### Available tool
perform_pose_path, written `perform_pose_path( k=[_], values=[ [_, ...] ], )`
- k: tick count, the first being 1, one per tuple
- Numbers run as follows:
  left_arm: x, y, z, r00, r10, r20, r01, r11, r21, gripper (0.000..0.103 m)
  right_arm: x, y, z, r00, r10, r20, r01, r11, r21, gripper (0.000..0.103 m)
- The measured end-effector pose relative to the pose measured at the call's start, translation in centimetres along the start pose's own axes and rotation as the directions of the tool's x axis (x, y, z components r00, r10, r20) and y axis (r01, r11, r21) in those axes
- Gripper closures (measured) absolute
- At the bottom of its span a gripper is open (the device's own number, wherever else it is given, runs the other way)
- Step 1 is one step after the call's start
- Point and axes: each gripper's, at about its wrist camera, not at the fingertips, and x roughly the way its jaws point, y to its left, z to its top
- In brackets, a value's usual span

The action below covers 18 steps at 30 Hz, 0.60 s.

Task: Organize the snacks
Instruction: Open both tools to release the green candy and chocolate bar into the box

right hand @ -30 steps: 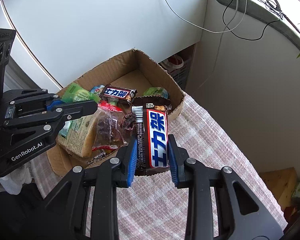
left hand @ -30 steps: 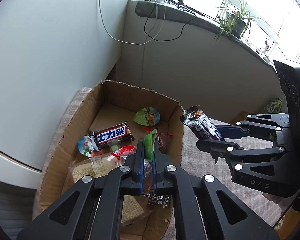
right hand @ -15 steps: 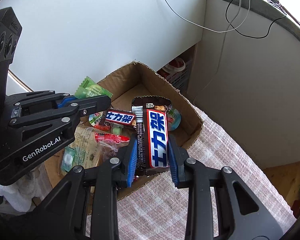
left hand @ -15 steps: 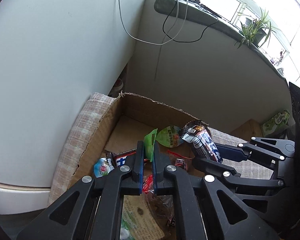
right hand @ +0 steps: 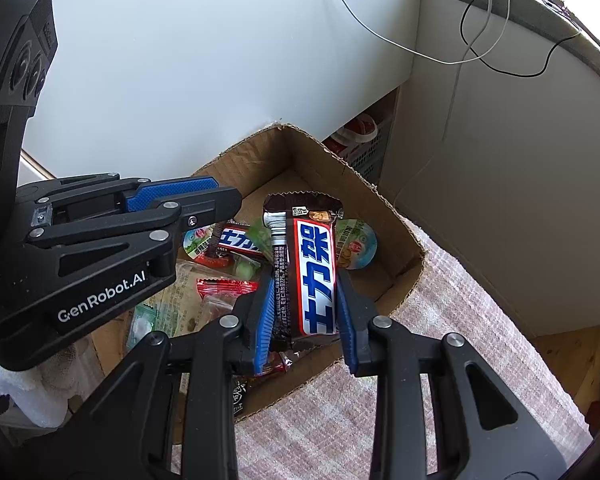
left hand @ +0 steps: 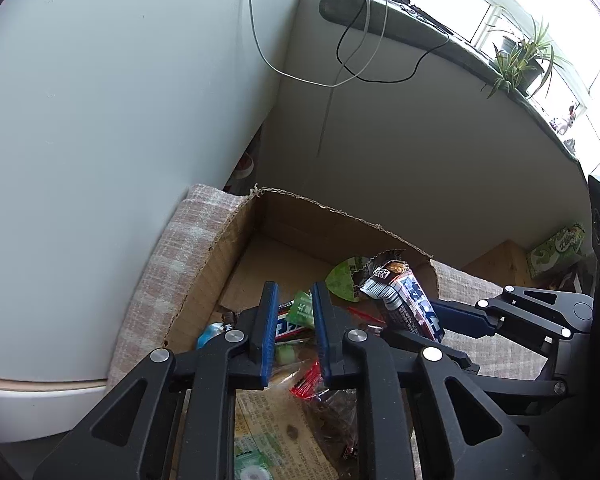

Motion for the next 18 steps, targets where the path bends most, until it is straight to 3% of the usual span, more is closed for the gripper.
perform_pose_path(
  k=[2, 7, 11, 18],
  values=[
    [-0.1, 0.1, -0.1, 1.0, 0.007, 0.004, -0.007, 1.0, 0.004, 0.087, -0.2, 0.1, 0.0, 1.0, -0.003, 0.005, 0.003, 1.0, -0.006, 0.073],
    [-0.1, 0.3, -0.2, 1.0, 0.014, 0.0, -0.014, 1.0, 0.004, 0.086, -0.8, 0.5, 0.0, 0.999, -0.027, 0.03, 0.028, 0.999, -0.023, 0.047],
    [-0.5, 0.3, -0.5, 1.0, 0.023, 0.014, -0.023, 1.0, 0.012, 0.065, -0.9, 0.4, 0.0, 0.999, -0.028, 0.031, 0.029, 0.999, -0.022, 0.047],
    [-1.9, 0.3, -1.0, 0.999, 0.034, 0.039, -0.034, 0.999, 0.02, 0.058, -1.9, 0.9, -0.3, 0.998, -0.03, 0.046, 0.031, 0.999, -0.023, 0.042]
  ],
)
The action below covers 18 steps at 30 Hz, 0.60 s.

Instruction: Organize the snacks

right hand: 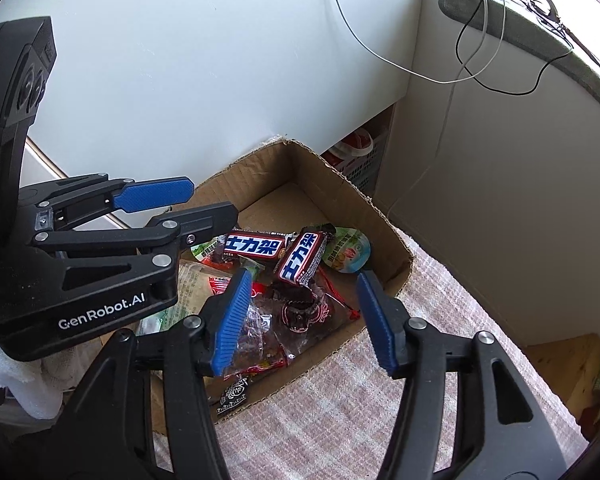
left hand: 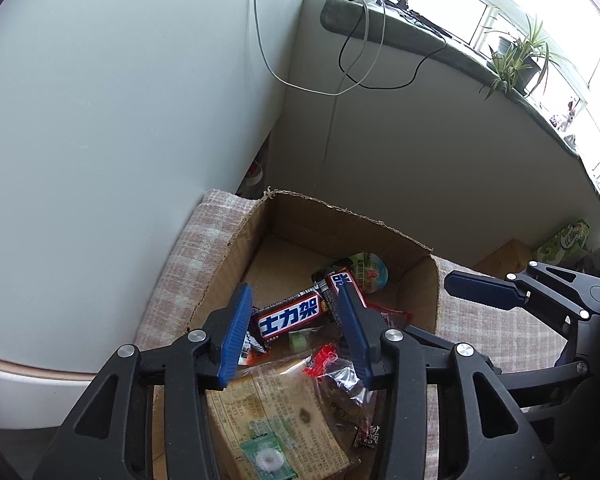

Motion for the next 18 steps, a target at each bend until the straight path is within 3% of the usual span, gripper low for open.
perform_pose_path(
  k=[6, 10, 13, 18],
  values=[
    [-1.8, 0.3, -0.5, 1.0, 0.006, 0.029, -0.006, 1.0, -0.003, 0.055, -1.6, 0.7, -0.6, 0.999, -0.001, 0.033, 0.001, 1.0, -0.013, 0.04],
    [-3.2, 0.4, -1.2, 0.999, 0.017, 0.049, -0.017, 1.0, -0.002, 0.051, -2.8, 1.2, -1.3, 0.999, 0.006, 0.052, -0.006, 1.0, -0.005, 0.028],
    [-4.2, 0.4, -1.8, 0.998, 0.026, 0.059, -0.026, 1.0, 0.004, 0.051, -3.6, 1.6, -2.0, 0.998, 0.009, 0.066, -0.009, 1.0, -0.003, 0.027],
    [-5.9, 0.7, -3.0, 0.996, 0.045, 0.078, -0.044, 0.999, -0.009, 0.037, -5.0, 2.5, -3.4, 0.996, -0.005, 0.084, 0.005, 1.0, 0.004, 0.021]
  ],
)
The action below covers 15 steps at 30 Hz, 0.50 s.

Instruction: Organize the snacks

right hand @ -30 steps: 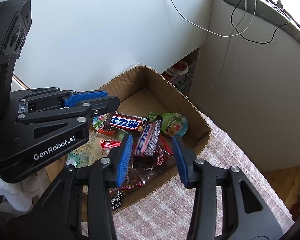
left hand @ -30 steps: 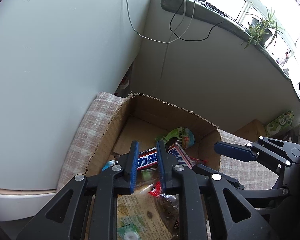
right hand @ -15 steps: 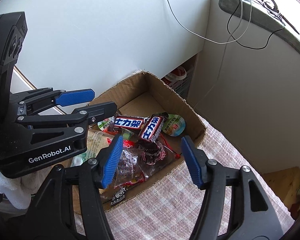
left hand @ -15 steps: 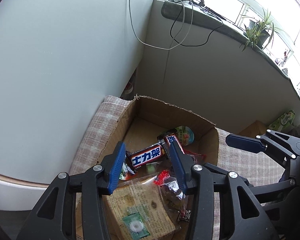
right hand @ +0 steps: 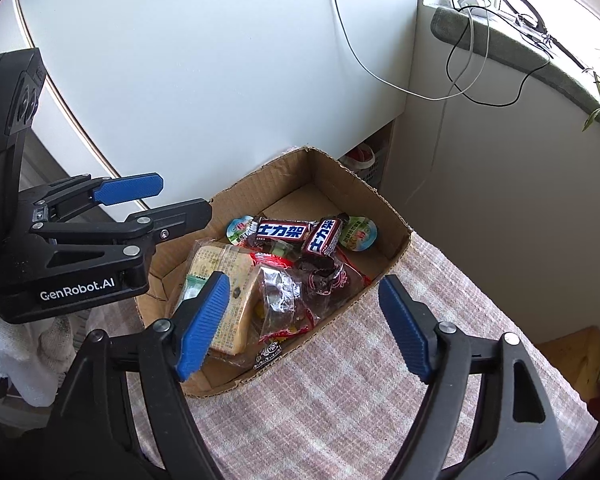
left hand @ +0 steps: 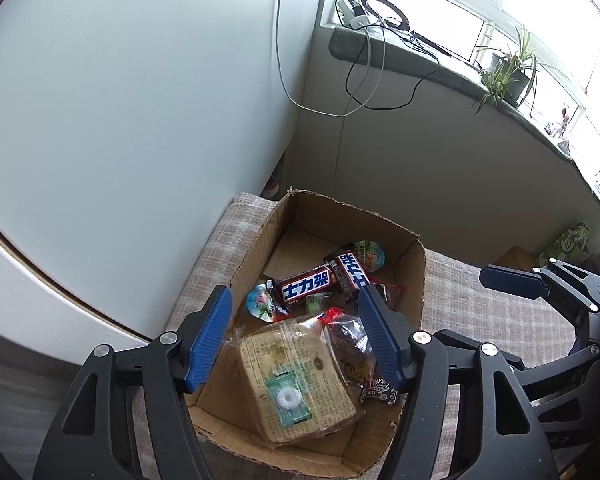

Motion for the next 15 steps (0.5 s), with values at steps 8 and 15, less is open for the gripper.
perform_pose_path(
  k=[8, 15],
  values=[
    [-3.0, 0.1, -2.9, 0.998, 0.057, 0.016, -0.056, 0.998, -0.034, 0.028, -3.0, 1.0, -2.7, 0.998, -0.034, 0.051, 0.032, 0.999, 0.044, 0.02],
    [-5.6, -0.2, -5.4, 0.997, 0.074, 0.021, -0.073, 0.994, -0.076, 0.028, -5.6, 1.0, -5.3, 0.993, -0.094, 0.075, 0.085, 0.99, 0.114, 0.02]
  ],
)
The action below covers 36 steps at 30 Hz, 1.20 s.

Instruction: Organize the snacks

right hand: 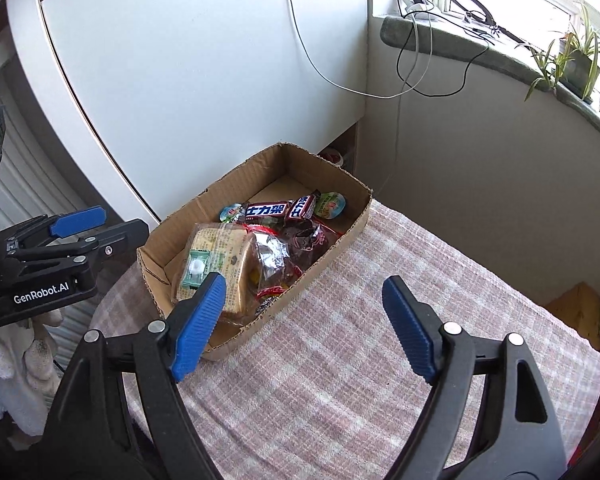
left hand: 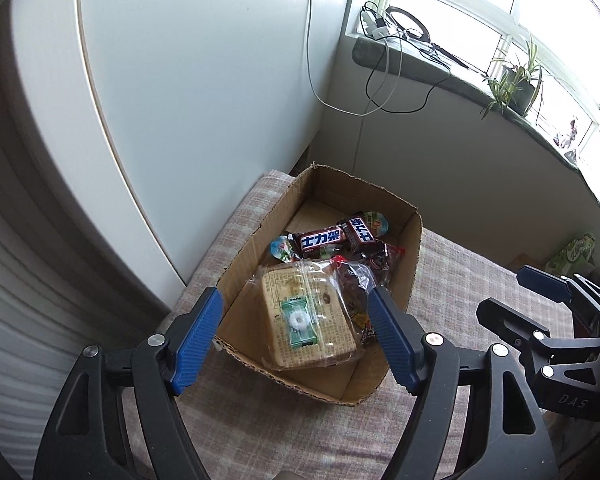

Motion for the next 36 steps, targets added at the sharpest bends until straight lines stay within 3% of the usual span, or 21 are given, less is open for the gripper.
perform_pose_path(
  k=[5, 9, 16, 36],
  values=[
    [-1.8, -0.9, -1.0, 0.999, 0.026, 0.025, -0.026, 0.999, 0.028, 0.027, -1.8, 0.0, -1.3, 0.999, -0.043, 0.021, 0.043, 0.999, -0.001, 0.019],
    [-2.6, -1.4, -1.4, 0.999, 0.03, 0.041, -0.031, 0.999, 0.023, 0.022, -2.6, -0.3, -1.9, 0.998, -0.047, 0.034, 0.047, 0.999, 0.01, 0.013],
    [-3.4, -1.4, -1.6, 0.999, 0.031, 0.042, -0.03, 1.0, -0.007, 0.022, -3.3, -0.4, -2.1, 0.998, -0.055, 0.043, 0.055, 0.998, 0.016, 0.013],
    [-3.5, -1.9, -2.3, 0.999, 0.032, 0.03, -0.033, 0.999, 0.018, 0.022, -4.0, -0.3, -2.9, 0.998, -0.044, 0.046, 0.043, 0.998, 0.038, 0.013]
  ],
)
